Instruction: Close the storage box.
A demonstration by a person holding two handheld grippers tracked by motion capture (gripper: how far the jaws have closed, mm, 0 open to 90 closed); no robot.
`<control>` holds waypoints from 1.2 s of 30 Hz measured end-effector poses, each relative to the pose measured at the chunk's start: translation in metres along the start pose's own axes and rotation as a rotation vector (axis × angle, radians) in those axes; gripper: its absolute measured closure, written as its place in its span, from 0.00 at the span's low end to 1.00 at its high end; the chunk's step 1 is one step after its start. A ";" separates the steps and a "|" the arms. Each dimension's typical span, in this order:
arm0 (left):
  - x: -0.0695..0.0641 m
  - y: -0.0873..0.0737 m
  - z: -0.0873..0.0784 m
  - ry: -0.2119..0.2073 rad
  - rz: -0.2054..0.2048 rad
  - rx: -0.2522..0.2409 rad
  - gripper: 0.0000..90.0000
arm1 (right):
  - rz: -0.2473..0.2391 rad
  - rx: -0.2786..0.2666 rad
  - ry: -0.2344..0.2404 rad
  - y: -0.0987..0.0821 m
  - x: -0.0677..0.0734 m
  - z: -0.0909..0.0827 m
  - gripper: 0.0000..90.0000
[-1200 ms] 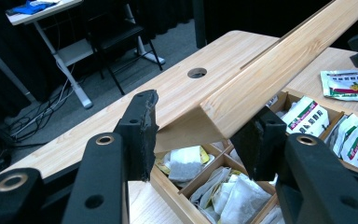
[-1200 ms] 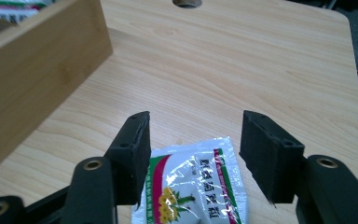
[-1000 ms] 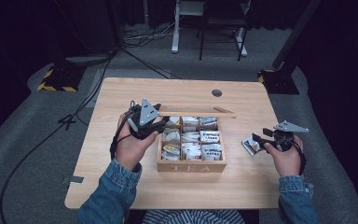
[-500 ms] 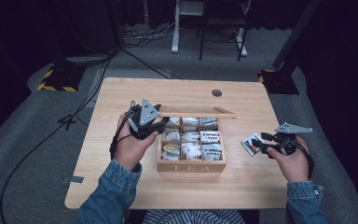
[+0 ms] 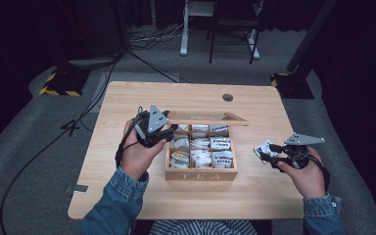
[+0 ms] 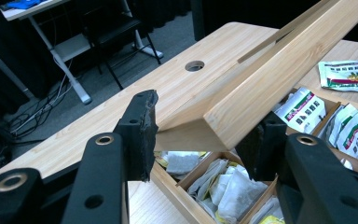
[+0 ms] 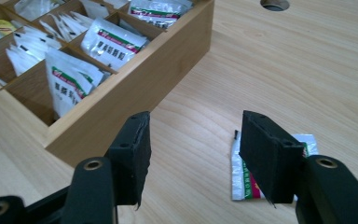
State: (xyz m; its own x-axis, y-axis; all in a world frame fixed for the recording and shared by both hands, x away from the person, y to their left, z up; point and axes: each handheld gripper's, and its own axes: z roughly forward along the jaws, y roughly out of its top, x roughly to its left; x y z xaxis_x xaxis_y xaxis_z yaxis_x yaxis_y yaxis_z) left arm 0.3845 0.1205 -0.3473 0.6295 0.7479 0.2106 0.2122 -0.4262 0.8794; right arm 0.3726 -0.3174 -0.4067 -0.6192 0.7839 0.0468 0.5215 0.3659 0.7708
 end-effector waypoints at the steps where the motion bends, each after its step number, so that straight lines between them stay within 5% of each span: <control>1: 0.000 0.000 0.000 0.001 0.000 0.000 0.58 | -0.004 -0.002 0.004 0.000 0.001 0.000 0.49; 17: -0.008 -0.003 -0.002 0.001 0.060 0.054 0.57 | -0.056 0.064 0.079 -0.006 0.018 0.011 0.48; 26: -0.019 -0.005 -0.008 -0.033 0.096 0.112 0.51 | -0.077 0.085 0.106 -0.002 0.019 0.021 0.47; 36: -0.026 -0.008 -0.011 -0.079 0.089 0.154 0.42 | -0.085 0.088 0.105 0.002 0.017 0.023 0.46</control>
State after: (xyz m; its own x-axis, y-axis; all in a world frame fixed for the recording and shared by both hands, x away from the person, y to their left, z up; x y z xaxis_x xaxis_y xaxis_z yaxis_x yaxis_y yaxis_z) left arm 0.3583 0.1104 -0.3548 0.7066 0.6638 0.2451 0.2611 -0.5666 0.7815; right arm 0.3768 -0.2916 -0.4193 -0.7188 0.6932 0.0535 0.5112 0.4747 0.7165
